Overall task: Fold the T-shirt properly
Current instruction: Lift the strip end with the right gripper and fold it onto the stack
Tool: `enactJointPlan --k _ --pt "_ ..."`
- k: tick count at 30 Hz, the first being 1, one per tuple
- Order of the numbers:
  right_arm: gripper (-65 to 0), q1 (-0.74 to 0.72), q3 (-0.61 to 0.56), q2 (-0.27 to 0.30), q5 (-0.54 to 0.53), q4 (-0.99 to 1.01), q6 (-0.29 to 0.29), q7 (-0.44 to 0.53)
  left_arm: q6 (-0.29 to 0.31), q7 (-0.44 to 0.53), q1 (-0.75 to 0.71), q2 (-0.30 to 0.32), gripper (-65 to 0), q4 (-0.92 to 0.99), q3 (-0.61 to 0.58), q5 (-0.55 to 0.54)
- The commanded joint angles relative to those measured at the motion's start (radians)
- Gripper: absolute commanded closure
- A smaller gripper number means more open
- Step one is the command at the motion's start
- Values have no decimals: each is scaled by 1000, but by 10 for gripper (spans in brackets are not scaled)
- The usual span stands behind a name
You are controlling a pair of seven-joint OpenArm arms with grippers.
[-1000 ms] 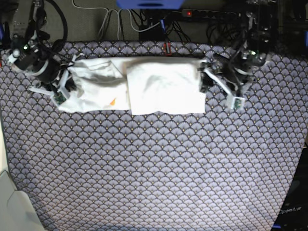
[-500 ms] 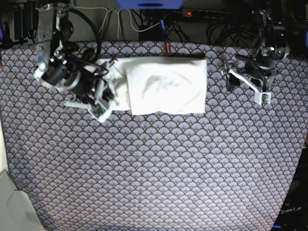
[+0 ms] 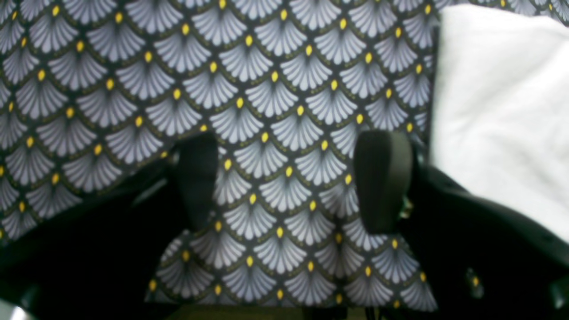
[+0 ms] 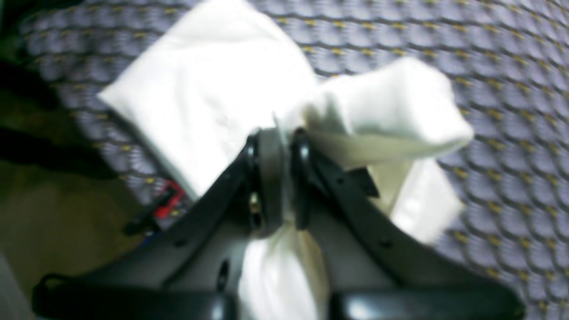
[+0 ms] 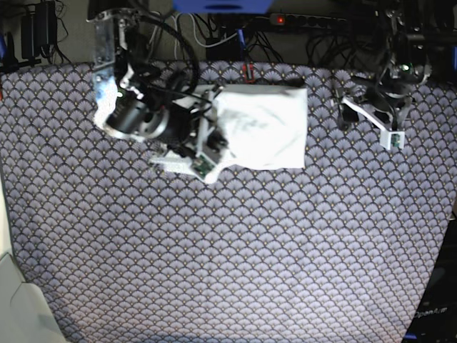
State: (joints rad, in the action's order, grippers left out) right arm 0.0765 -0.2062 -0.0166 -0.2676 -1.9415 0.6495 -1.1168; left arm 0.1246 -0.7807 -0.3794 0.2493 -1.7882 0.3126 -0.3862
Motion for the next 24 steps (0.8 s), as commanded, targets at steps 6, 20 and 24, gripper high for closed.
enactJointPlan --k 6,20,24 --pt "0 -68 -108 -26 -17 75 -58 90 2 22 1 9 -467 -19 7 3" --pt "0 -120 -177 -96 -17 279 -75 162 2 25 -25 37 -467 -19 93 -6" --pt "0 -120 -192 -102 -17 302 -75 175 2 25 -25 35 -467 -19 93 -6"
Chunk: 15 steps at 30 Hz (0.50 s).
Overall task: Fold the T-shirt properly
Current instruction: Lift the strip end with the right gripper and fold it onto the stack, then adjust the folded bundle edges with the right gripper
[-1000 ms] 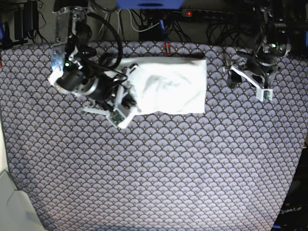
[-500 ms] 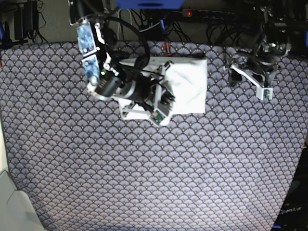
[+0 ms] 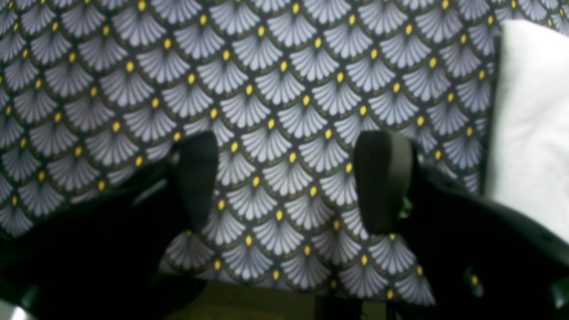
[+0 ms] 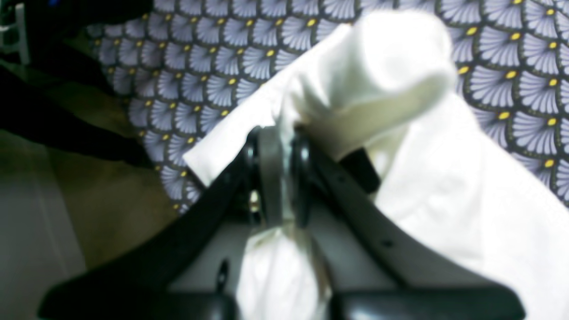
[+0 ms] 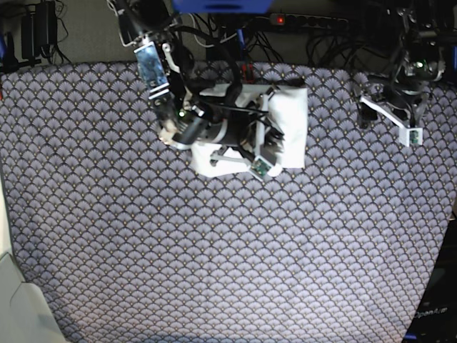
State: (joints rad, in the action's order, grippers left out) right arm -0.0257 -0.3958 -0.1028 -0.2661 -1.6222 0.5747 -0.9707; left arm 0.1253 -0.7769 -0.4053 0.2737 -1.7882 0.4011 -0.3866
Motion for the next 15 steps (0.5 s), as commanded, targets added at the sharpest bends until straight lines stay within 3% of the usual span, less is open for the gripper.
enactJointPlan --k 1,15 --pt "0 -18 -2 -24 -19 -17 0 29 1 21 3 9 -467 -19 5 -5" --pt "0 -64 -2 -31 -19 69 0 19 1 21 4 6 -467 -19 2 -5"
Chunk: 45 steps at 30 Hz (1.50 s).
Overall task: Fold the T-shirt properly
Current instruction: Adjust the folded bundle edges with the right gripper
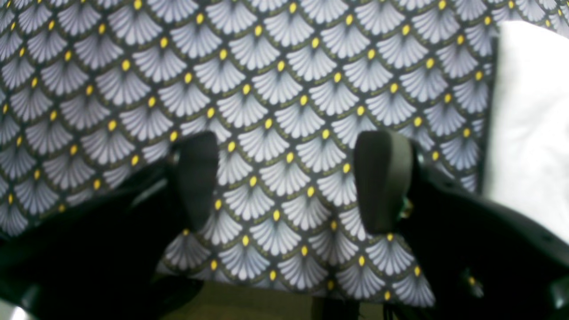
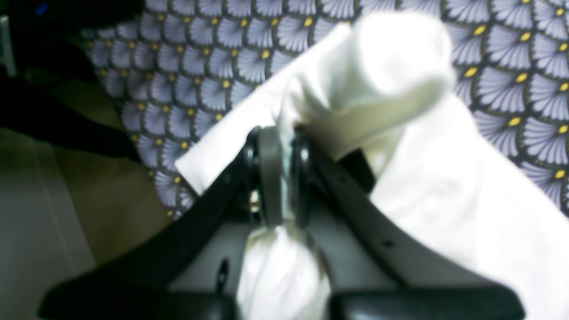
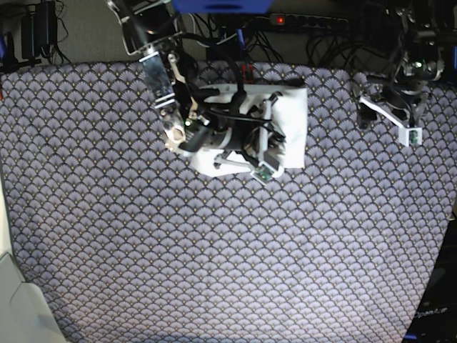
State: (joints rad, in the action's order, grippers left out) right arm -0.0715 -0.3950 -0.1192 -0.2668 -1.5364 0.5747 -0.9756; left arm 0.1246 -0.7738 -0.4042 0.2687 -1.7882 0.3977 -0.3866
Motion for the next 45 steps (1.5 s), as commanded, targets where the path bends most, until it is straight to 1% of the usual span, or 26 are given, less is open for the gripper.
enactJointPlan --k 1,2,4,9,12,17,21,25,27,28,30,32,34,41,45 --pt "0 -21 -5 -15 -18 -14 0 24 2 18 3 11 -467 -19 5 -5" --pt "-10 -23 -15 -15 -18 -11 0 22 2 18 3 11 -467 -19 5 -5" --pt "-54 -24 -40 -15 -18 -8 0 22 2 18 6 11 -467 -19 5 -5" --pt "-200 -24 -95 -15 -19 -17 0 10 2 18 8 11 -467 -19 4 -5" --pt "-229 -38 -124 -27 -21 -19 0 -4 2 18 8 11 -467 -19 4 -5" --pt "-229 -49 -129 -27 -21 -45 0 -6 2 18 6 11 -467 -19 5 -5" --pt "-228 -44 -129 -18 -21 -157 0 -6 2 18 4 11 -467 -17 5 -5" --pt "-228 -26 -126 39 -21 -295 0 1 2 18 1 16 -467 -15 7 -4" --pt "-221 -21 -124 85 -19 -344 0 4 2 18 1 16 -467 -12 7 1" --pt "-210 -21 -124 100 -19 -355 0 4 2 18 1 16 -467 -12 7 2" --pt "-156 -4 -124 131 -18 -353 0 5 2 18 0 17 -467 -12 7 2" --pt "-78 16 -123 152 -18 -336 0 19 2 18 0 17 -467 -14 8 2" --pt "0 37 -123 155 -16 -307 0 50 2 18 1 17 -467 -14 8 4" --pt "0 49 -123 169 -16 -171 0 136 2 14 -2 17 -467 -19 8 4" --pt "0 43 -123 169 -16 -121 0 163 2 10 -3 17 -467 -19 8 4"
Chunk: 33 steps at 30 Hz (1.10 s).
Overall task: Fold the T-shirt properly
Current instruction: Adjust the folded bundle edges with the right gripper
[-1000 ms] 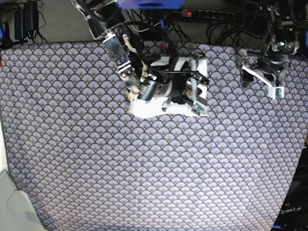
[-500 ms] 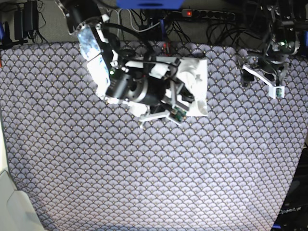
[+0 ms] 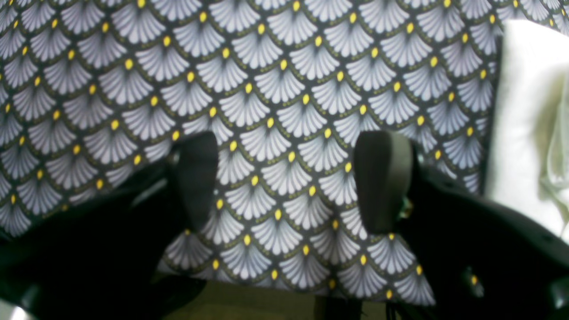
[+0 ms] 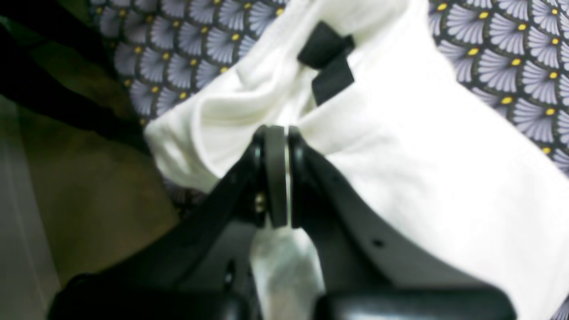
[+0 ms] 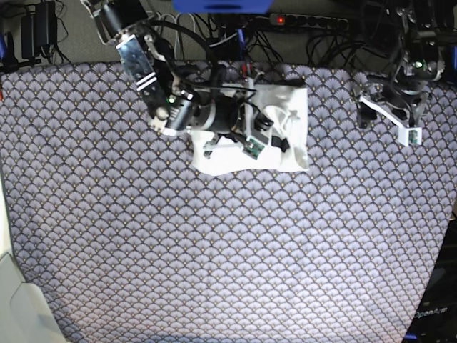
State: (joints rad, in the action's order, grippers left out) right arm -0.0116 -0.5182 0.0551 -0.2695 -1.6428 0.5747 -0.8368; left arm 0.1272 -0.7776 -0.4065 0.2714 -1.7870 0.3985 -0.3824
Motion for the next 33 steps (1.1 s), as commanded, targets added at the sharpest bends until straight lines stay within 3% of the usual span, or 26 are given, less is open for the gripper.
enactJointPlan --k 1,11,21,29,33 --pt "0 -18 0 -8 -14 -4 0 30 -1 14 -2 15 -467 -20 7 0" --pt "0 -38 -7 -84 -15 164 0 115 -1 11 -15 15 -467 -21 7 0" --pt "0 -93 -9 -176 -15 299 0 127 -1 11 -38 16 -467 -93 7 1" --pt "0 -58 -16 -174 -15 183 1 110 -1 13 -33 29 -466 -93 7 -7" --pt "0 -17 -66 -122 -15 2 1 118 -1 11 -33 22 -427 -92 6 -8"
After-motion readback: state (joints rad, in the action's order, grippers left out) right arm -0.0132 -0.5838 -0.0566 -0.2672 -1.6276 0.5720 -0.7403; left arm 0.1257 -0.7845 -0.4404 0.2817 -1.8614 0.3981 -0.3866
